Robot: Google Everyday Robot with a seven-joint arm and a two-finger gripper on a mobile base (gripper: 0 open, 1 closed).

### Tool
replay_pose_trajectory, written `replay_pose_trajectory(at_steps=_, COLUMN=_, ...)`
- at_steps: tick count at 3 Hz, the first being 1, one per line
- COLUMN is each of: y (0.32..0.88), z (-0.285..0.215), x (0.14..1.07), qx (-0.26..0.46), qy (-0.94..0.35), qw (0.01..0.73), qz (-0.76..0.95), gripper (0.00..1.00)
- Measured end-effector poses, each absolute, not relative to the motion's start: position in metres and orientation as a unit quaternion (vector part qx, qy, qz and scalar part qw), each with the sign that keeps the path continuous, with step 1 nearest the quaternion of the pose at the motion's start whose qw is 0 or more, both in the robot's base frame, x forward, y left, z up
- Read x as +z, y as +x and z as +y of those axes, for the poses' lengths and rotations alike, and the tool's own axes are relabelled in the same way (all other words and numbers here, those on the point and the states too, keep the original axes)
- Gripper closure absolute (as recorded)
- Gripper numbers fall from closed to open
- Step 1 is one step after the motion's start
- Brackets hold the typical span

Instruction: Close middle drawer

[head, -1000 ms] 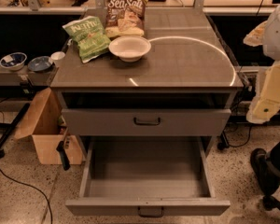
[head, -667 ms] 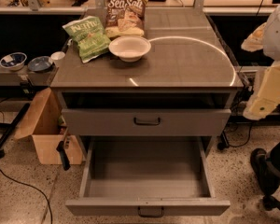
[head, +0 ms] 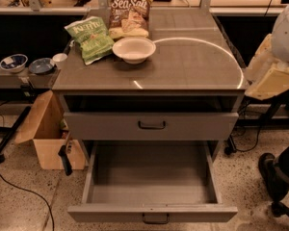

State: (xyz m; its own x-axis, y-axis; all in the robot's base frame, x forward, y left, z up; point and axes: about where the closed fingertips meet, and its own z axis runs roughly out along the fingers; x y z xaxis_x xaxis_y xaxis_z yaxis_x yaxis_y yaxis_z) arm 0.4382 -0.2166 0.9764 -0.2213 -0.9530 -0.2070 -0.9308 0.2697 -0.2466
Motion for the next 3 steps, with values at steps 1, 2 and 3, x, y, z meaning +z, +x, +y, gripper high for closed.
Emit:
replay_pose_trajectory(at_steps=1, y=0.432, z=-0.216, x=0.974, qx=-0.034, qy=-0.603, qw=0.172, qz=0.778, gripper=0.84)
replay_pose_trajectory(at_steps=2, y=0.417, z=-0.22, x=0.948, qx=-0.015, qy=-0.605, qw=0.175, qz=0.777, gripper=1.0)
replay_pose_trajectory(at_steps=3, y=0.402, z=-0.223, x=0.911, qx=0.017, qy=-0.619, qw=0.167, qz=0.767, gripper=1.0)
